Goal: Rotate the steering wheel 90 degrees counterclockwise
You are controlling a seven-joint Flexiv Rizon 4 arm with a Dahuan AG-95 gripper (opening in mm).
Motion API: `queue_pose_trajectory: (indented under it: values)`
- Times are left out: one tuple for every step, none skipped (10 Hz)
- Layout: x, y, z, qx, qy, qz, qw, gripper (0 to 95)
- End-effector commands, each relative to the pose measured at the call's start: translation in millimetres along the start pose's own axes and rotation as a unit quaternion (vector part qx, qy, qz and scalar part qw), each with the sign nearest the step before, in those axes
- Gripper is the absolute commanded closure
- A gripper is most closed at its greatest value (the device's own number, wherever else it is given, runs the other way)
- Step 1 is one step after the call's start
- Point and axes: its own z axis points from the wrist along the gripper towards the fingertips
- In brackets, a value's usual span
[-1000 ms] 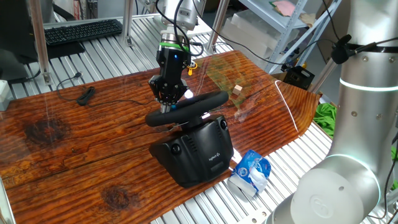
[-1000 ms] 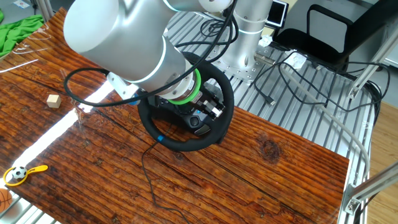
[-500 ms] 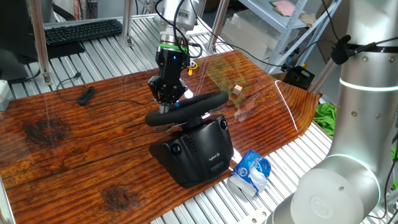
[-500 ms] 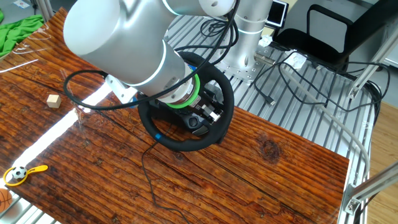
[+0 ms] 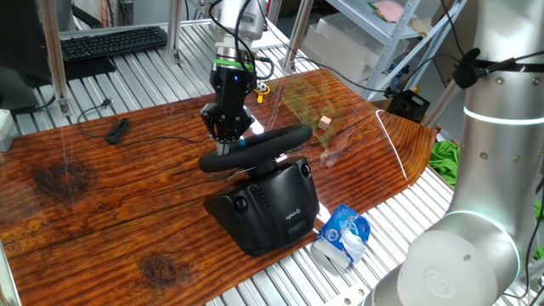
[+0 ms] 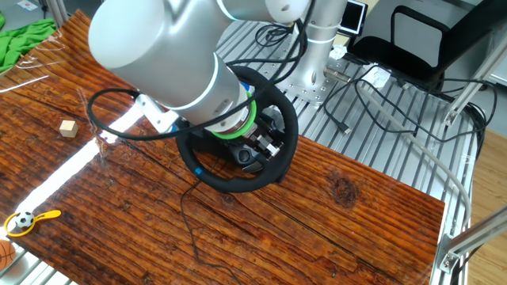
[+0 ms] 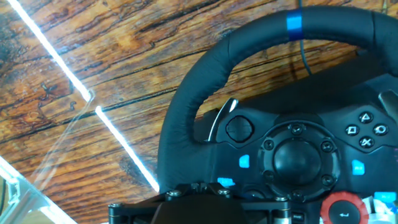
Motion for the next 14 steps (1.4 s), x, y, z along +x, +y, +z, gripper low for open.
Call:
queue_pose_trajectory:
  values:
    - [-1.1, -1.8, 1.3, 0.002, -0.003, 0.0, 1.0, 95.0]
    - [0.8, -1.7, -0.7, -0.024, 0.021, 0.001, 0.9995, 95.0]
    - [3.7, -0.8, -1.0, -0.025, 0.024, 0.002, 0.9994, 95.0]
    - [5.1, -0.7, 0.5, -0.026, 0.024, 0.001, 0.9994, 95.0]
    - [5.5, -1.2, 3.5, -0.03, 0.023, 0.0, 0.9993, 95.0]
    - [5.4, -1.1, 4.7, -0.032, 0.023, 0.0, 0.9992, 95.0]
    - [5.0, 0.6, 11.3, -0.041, 0.018, 0.0, 0.999, 95.0]
    - [4.8, 0.9, 11.6, -0.041, 0.017, 0.002, 0.999, 95.0]
    - [4.6, 1.1, 11.4, -0.041, 0.014, 0.004, 0.999, 95.0]
    - [2.5, 0.9, 12.5, -0.035, 0.003, 0.009, 0.9993, 95.0]
    - [0.5, 0.4, 13.0, -0.028, -0.004, 0.01, 0.9995, 95.0]
    - [-2.1, -0.5, 13.0, -0.023, -0.01, 0.012, 0.9996, 95.0]
    - [-3.9, -0.6, 12.4, -0.02, -0.012, 0.013, 0.9996, 95.0]
    - [-5.0, -0.7, 12.1, -0.02, -0.012, 0.014, 0.9996, 95.0]
